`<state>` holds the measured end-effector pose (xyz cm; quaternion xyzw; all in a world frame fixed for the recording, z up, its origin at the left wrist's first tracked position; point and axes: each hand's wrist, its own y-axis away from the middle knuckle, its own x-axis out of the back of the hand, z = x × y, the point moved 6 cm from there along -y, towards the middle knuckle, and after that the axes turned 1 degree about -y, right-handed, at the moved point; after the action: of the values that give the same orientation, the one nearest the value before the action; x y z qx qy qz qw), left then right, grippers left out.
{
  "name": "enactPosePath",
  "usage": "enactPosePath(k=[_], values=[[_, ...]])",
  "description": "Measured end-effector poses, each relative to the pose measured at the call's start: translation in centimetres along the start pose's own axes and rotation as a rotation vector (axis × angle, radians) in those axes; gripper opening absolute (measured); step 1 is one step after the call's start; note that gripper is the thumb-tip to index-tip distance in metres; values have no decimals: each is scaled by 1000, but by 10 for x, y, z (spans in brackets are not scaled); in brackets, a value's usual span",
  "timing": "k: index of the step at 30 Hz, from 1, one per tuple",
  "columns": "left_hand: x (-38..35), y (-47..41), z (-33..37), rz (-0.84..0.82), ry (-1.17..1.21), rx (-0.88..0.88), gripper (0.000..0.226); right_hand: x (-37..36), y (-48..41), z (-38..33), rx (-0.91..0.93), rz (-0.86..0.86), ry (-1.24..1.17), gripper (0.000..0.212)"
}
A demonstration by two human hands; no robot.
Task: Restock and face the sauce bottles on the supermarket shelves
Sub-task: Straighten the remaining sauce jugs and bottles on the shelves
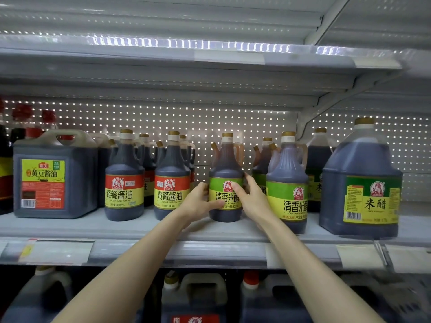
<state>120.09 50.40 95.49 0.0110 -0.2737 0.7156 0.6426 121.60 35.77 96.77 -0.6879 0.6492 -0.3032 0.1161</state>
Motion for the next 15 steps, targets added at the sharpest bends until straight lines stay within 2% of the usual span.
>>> enactPosePath(k=[9, 15], values=[[1, 4, 4, -34, -84, 18, 52, 2, 5, -8, -38, -41, 20, 55], [9, 24, 21, 93, -204, -60, 56, 26, 21, -22, 1, 32, -1, 57]])
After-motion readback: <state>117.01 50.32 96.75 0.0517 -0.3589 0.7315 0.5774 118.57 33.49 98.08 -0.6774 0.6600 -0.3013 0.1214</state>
